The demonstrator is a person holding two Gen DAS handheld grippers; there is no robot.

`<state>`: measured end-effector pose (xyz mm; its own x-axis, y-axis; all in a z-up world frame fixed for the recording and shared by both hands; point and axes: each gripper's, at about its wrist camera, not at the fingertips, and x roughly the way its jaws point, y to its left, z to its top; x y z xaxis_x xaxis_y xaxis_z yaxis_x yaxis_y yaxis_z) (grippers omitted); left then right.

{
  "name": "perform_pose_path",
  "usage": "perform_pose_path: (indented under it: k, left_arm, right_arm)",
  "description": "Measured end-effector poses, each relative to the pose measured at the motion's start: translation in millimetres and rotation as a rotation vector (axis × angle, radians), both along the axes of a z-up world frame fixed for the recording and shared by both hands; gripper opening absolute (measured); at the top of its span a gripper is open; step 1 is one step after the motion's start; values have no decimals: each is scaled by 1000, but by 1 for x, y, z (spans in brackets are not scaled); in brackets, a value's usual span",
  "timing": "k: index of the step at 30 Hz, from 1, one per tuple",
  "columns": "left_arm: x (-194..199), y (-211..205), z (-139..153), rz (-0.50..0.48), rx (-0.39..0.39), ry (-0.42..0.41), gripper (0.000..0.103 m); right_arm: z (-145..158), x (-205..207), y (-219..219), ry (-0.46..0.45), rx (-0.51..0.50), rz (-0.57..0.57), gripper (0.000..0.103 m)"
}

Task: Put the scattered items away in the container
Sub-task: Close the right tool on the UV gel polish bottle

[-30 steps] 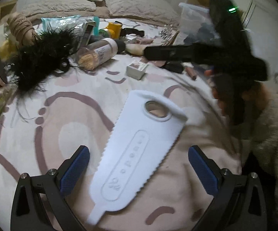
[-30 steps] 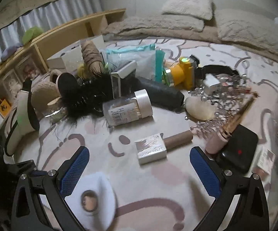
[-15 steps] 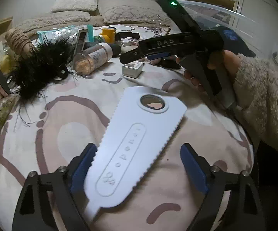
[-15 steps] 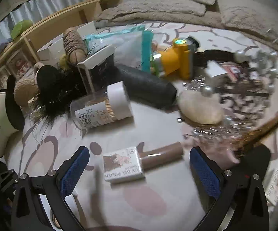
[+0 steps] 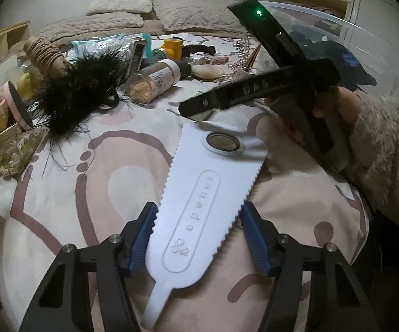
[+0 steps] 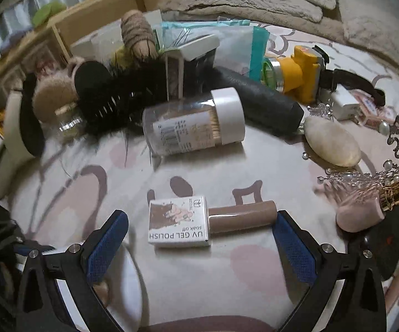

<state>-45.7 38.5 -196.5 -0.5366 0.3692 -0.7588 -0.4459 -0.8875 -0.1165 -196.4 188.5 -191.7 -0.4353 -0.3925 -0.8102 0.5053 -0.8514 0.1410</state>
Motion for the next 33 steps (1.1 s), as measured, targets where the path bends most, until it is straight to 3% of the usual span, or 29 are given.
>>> perform_pose_path:
  k: [6, 8, 9, 15, 33]
  left_arm:
    - [4, -9, 1, 31, -17, -7, 62]
    - [6, -13, 2, 44, -20, -10, 62]
    - [7, -15, 2, 51, -22, -11, 62]
    - [9, -24, 3, 88, -28, -15, 62]
    - [15, -36, 5, 141, -23, -22, 62]
  right_arm:
    - [-4, -1, -4, 15, 118, -94, 103]
    - [-2, -1, 1, 20, 100, -127, 95]
    - [-1, 0, 4, 22, 95, -145, 87]
    - [1, 12, 21, -26, 45, -217, 86]
    - [5, 119, 39, -66, 34, -291, 86]
